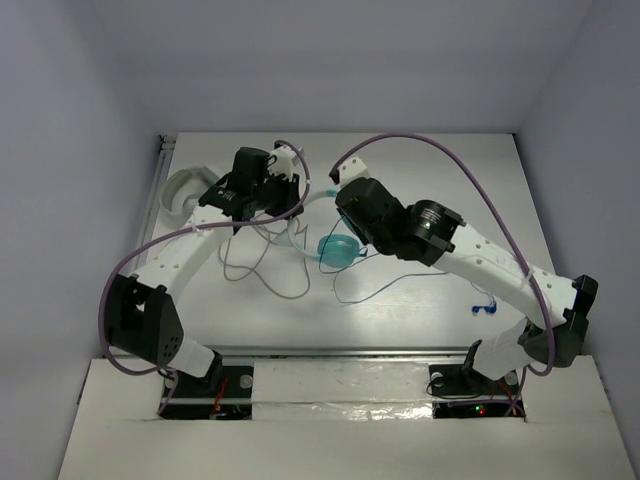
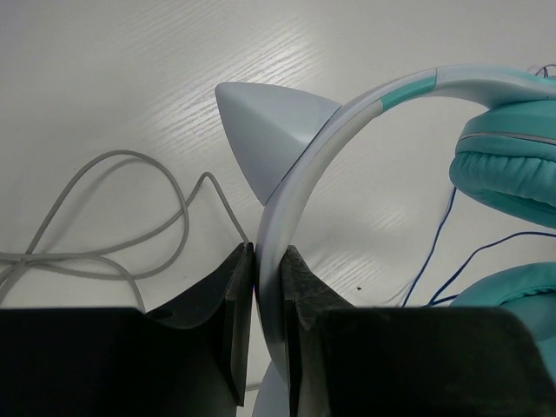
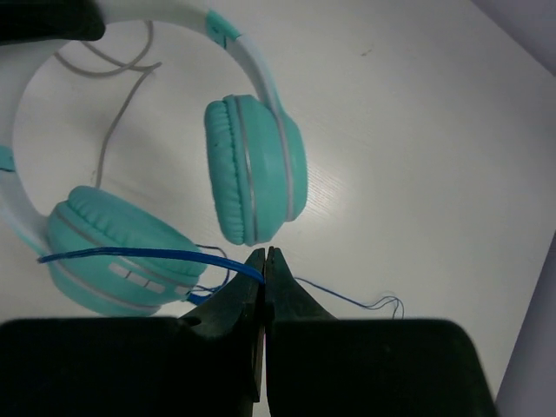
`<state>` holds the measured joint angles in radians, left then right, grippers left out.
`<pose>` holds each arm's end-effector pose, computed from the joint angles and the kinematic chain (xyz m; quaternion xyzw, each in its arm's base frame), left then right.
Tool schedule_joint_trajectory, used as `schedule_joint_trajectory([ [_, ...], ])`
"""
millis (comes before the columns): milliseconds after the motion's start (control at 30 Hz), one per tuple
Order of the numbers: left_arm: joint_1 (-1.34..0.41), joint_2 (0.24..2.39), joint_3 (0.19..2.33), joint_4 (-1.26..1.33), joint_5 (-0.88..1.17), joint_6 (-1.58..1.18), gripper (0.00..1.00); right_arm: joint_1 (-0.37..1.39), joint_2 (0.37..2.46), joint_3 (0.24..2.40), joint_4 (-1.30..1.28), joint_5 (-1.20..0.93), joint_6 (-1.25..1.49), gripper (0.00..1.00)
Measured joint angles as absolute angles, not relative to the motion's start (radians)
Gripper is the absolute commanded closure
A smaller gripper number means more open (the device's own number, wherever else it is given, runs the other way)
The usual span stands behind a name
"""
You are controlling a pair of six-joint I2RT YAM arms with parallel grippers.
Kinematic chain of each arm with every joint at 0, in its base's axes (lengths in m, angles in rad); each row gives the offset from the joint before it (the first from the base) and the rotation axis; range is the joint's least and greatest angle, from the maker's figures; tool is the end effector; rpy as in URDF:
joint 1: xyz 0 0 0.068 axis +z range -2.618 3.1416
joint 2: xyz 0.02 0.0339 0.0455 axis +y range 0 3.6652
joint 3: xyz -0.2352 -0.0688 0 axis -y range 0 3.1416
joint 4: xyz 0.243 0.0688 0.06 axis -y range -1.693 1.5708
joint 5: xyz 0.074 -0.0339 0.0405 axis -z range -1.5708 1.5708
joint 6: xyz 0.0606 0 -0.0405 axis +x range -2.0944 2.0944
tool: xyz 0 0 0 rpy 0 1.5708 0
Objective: Wrap the headphones
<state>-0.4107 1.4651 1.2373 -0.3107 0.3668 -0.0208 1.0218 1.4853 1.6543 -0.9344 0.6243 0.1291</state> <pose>0.3191 -0.1627 0.2840 0.2540 0.8215 -0.2588 0.4400 0.1963 0.2529 0.3625 -0.2694 0.8417 -0.0341 0.4667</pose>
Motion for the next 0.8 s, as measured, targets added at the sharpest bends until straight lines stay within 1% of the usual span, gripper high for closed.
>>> schedule_joint_trajectory([
  [200, -0.411, 1.454, 1.235, -0.311, 0.395, 0.020, 1.00, 1.011, 1.462, 1.629, -0.931, 0.693, 0.116, 1.00],
  [400, -0.411, 1.407, 1.220, -0.310, 0.406, 0.038, 1.00, 0.998, 1.439, 1.554, -0.897, 0.732, 0.117, 1.00],
  [667, -0.432, 1.399, 1.220, -0.313, 0.486, 0.064, 1.00, 0.904, 1.428, 1.520, -0.746, 0.759, 0.073, 1.00],
  [800, -0.455, 1.400, 1.220, -0.316, 0.529, 0.070, 1.00, 0.897, 1.427, 1.520, -0.690, 0.748, 0.047, 1.00],
])
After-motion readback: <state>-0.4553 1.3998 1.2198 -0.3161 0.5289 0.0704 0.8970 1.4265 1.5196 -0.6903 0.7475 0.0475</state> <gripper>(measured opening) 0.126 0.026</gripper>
